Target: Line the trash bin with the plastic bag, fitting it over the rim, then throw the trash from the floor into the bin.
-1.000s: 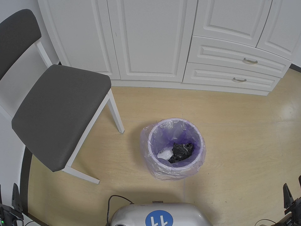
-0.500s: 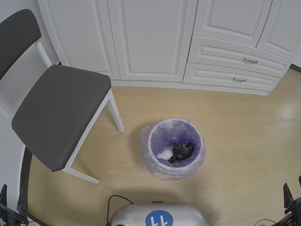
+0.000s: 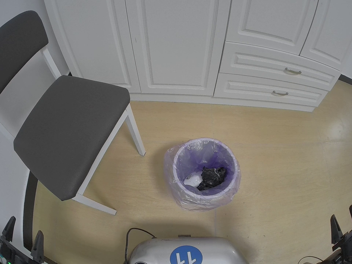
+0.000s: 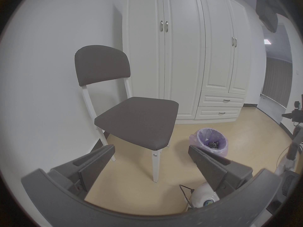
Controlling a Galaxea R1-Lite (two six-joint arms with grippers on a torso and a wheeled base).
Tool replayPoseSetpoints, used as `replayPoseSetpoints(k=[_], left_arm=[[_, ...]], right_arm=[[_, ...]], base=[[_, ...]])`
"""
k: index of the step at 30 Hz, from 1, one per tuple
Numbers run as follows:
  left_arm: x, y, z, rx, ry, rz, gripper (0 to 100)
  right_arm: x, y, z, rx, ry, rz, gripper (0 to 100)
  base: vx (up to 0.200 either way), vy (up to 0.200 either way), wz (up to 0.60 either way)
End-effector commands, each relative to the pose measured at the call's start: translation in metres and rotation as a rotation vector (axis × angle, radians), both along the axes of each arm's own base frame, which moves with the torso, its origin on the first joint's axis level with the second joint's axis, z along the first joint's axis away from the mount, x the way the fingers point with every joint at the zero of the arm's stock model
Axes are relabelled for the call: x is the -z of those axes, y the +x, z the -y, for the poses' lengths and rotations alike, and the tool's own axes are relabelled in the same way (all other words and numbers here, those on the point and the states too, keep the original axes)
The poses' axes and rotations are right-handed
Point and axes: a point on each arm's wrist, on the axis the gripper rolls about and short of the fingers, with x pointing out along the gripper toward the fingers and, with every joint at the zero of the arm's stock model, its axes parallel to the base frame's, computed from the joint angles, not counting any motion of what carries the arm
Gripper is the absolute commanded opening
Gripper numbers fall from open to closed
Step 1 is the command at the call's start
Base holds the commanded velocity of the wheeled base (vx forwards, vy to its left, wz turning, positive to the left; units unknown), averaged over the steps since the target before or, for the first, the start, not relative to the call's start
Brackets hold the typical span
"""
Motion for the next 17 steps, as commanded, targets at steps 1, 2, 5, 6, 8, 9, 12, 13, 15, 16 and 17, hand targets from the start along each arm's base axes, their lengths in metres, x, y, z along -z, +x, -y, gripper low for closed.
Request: replayPoseSetpoints(k=[1, 2, 5, 6, 8, 9, 12, 13, 15, 16, 17], left_arm=[[0.0052, 0.0002, 0.0000, -0.002, -0.004, -0.004, 100], [0.0052, 0.0002, -0.0001, -0.004, -0.004, -0.004, 100], [0.0052, 0.0002, -0.0002, -0.008, -0.011, -0.004, 100], [0.0052, 0.0002, -0.0001, -0.007, -0.010, -0.004, 100], [0.0052, 0.0002, 0.0000, -0.002, 0.000, -0.004, 100], [0.0052, 0.0002, 0.0000, -0.002, 0.000, -0.004, 100], [0.0050, 0.0001, 0.0001, 0.001, 0.000, -0.004, 100], [0.0048, 0.0001, 0.0001, -0.001, -0.008, -0.002, 100], [0.0048, 0.0001, 0.0000, -0.004, -0.008, -0.002, 100], [0.0052, 0.0002, -0.0001, -0.008, -0.004, -0.004, 100], [0.0052, 0.0002, -0.0001, -0.008, -0.004, -0.004, 100]], right_arm=[[0.0079, 0.0004, -0.0013, -0.055, -0.065, -0.033, 100], [0.0095, 0.0003, -0.0019, -0.081, -0.083, -0.051, 100], [0.0100, 0.0003, -0.0019, -0.084, -0.077, -0.056, 100], [0.0101, 0.0004, -0.0019, -0.084, -0.074, -0.054, 100], [0.0101, 0.0004, -0.0019, -0.083, -0.054, -0.054, 100], [0.0101, 0.0004, -0.0019, -0.083, -0.054, -0.054, 100], [0.0100, 0.0004, -0.0019, -0.083, -0.048, -0.052, 100], [0.0101, 0.0004, -0.0019, -0.083, -0.051, -0.053, 100], [0.0101, 0.0004, -0.0019, -0.083, -0.046, -0.053, 100], [0.0100, 0.0004, -0.0019, -0.083, -0.046, -0.052, 100], [0.0100, 0.0004, -0.0019, -0.083, -0.045, -0.052, 100]], base=[[0.000, 0.000, 0.00], [0.000, 0.000, 0.00], [0.000, 0.000, 0.00], [0.000, 0.000, 0.00], [0.000, 0.000, 0.00], [0.000, 0.000, 0.00], [0.000, 0.000, 0.00], [0.000, 0.000, 0.00], [0.000, 0.000, 0.00], [0.000, 0.000, 0.00], [0.000, 0.000, 0.00]])
